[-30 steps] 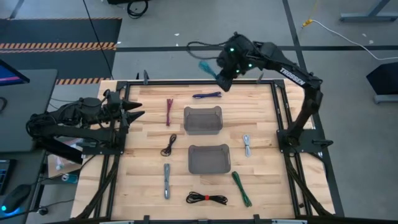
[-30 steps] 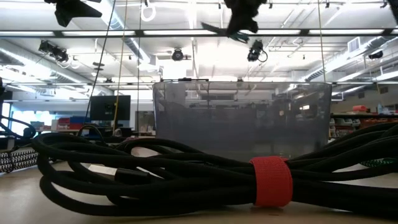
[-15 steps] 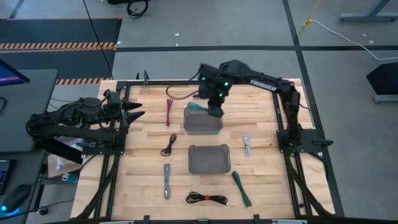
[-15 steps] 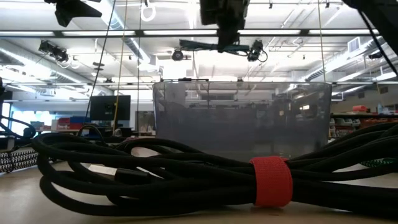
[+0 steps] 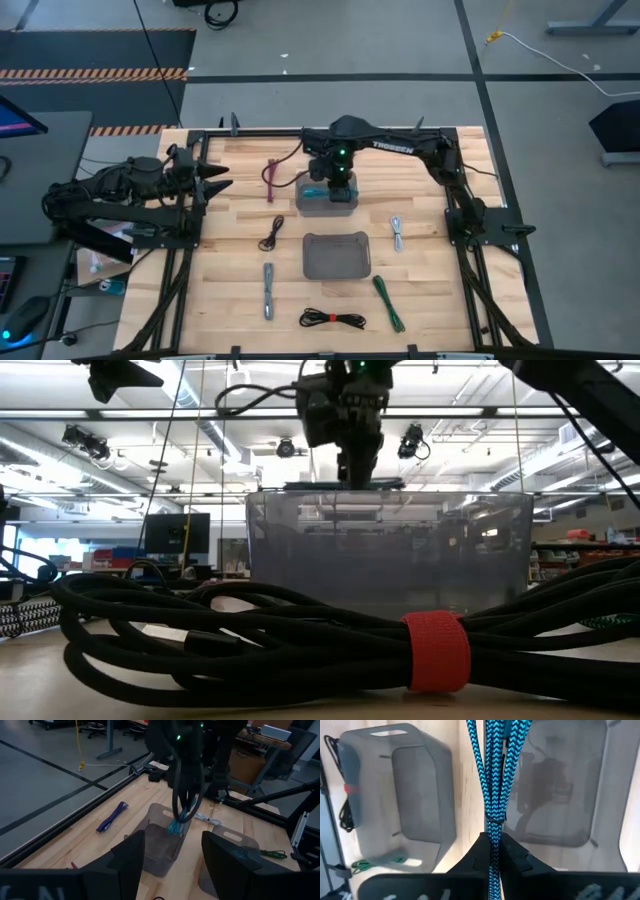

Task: Pick and place USB-C Cables
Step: Put the blue charger cable into the top black transparent bin

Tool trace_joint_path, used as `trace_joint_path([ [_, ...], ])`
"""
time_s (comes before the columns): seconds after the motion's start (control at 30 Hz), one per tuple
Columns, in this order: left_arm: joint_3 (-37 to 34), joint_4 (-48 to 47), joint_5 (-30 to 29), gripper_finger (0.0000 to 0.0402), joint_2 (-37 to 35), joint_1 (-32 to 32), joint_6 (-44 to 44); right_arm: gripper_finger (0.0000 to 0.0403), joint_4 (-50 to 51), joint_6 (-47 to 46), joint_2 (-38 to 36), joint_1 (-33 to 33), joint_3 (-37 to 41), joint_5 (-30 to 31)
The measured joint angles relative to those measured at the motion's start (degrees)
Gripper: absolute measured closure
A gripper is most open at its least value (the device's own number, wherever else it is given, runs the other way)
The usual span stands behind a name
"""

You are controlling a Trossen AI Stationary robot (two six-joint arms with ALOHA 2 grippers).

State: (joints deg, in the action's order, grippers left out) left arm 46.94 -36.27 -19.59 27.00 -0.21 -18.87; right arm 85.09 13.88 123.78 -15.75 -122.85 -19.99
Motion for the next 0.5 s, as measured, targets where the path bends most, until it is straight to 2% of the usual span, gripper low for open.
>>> trace_joint_path([
  [0.3,0.00,-0.03,-0.02,0.0198,-0.02,0.00,0.01,0.0384,-4.73,1.76,2.66,-0.45,-0.12,0.80],
  [0.5,0.00,-0.42,-0.02,0.0198,-0.02,0.00,-0.01,0.0384,-4.38,2.78,4.16,-0.98,-0.04,1.42],
])
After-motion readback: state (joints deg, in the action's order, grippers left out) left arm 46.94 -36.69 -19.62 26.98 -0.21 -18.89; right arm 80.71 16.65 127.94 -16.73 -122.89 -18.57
